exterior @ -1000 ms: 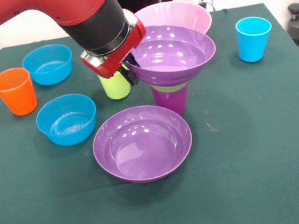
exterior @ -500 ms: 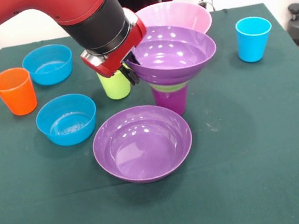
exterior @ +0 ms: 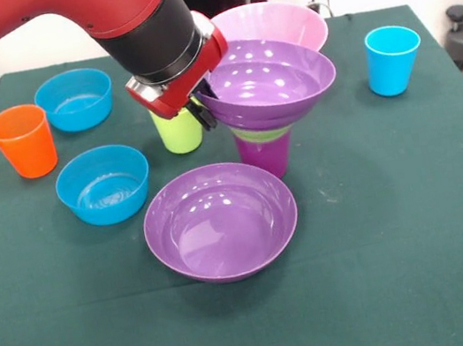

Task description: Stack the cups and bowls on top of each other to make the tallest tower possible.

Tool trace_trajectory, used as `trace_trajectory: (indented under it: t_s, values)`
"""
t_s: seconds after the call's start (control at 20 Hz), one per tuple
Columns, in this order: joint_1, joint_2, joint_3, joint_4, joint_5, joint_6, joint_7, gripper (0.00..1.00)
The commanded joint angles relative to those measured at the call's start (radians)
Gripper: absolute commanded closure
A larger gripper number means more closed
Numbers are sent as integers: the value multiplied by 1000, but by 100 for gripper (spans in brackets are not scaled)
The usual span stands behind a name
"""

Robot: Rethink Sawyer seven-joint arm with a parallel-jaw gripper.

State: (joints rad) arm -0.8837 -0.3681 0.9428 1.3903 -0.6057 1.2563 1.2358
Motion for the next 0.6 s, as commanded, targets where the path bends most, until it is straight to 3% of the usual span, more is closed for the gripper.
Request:
trace_trajectory:
  t_s: [0.05,0.6]
  values:
    - [25,-5,-13,16,-9,91,-291,100]
    - [17,-45,-17,20,-13,204,-335,100]
